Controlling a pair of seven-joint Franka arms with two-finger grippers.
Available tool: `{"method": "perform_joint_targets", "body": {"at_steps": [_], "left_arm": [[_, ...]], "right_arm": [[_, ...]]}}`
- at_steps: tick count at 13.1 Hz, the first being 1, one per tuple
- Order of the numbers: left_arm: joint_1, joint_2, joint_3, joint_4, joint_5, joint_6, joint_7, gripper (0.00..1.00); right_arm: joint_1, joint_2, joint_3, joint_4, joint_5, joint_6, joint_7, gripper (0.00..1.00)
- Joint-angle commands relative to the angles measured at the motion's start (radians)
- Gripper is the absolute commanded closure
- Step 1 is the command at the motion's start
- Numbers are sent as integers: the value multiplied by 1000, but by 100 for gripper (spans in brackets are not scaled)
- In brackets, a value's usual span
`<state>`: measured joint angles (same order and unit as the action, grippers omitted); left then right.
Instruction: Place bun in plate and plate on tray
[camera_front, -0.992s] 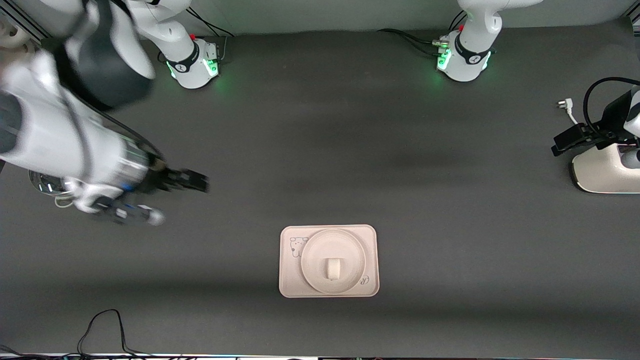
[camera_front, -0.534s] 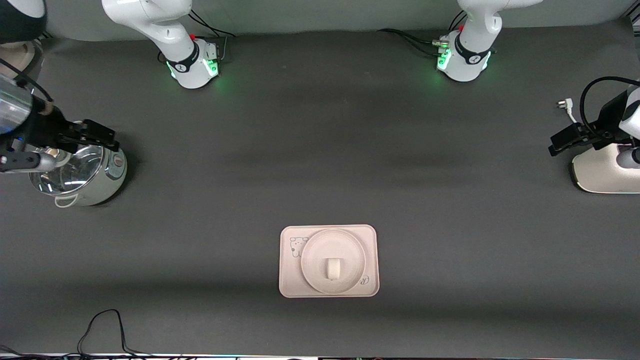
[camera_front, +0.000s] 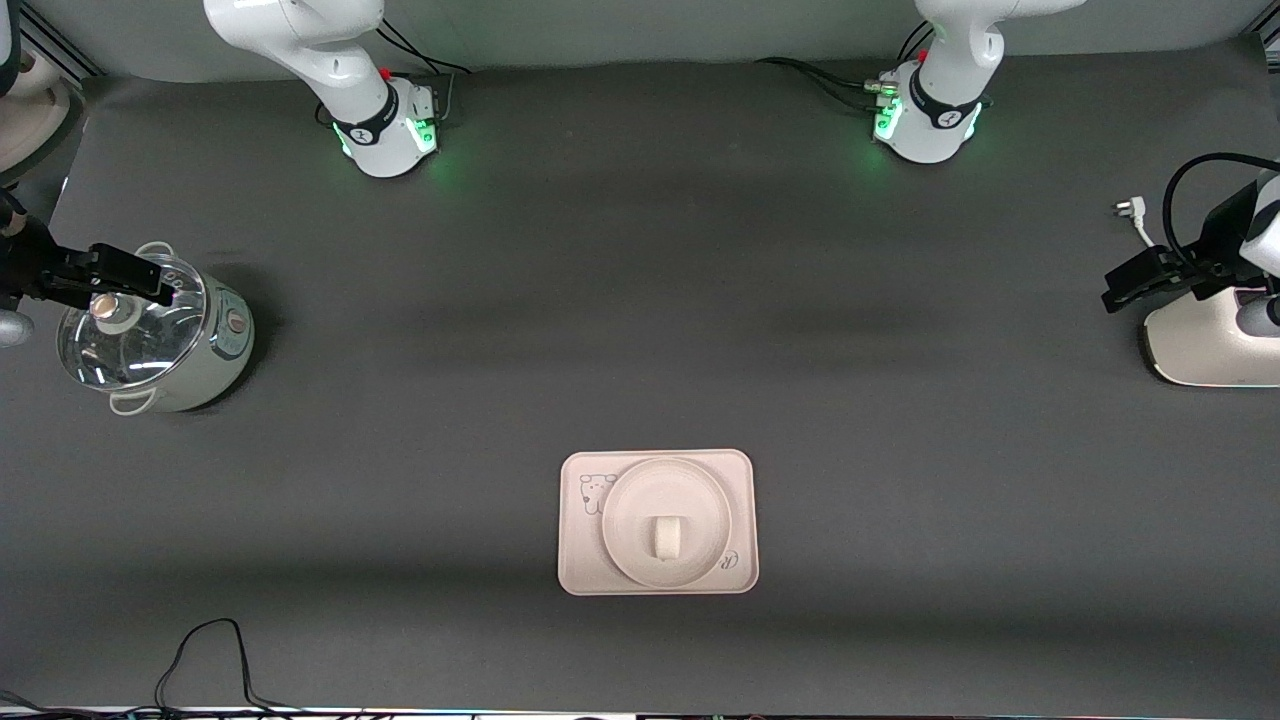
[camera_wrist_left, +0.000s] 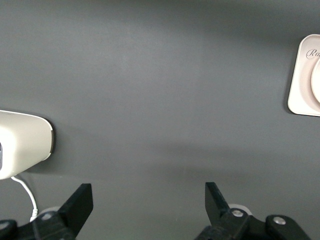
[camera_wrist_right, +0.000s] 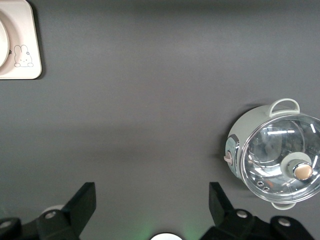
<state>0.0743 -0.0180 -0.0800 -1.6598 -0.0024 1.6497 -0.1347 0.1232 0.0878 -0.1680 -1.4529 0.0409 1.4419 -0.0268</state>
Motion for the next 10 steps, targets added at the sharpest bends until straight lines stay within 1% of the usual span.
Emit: {"method": "perform_joint_targets", "body": {"at_steps": [1,10], "left_arm": [[-8,7,-7,31,21,-4,10,0],[-8,7,-7,35,19,-11,1,0]], "right_arm": [[9,-7,1,-23,-24,34,1,0],[10,-3,1,-29,-18,48,-1,0]]}}
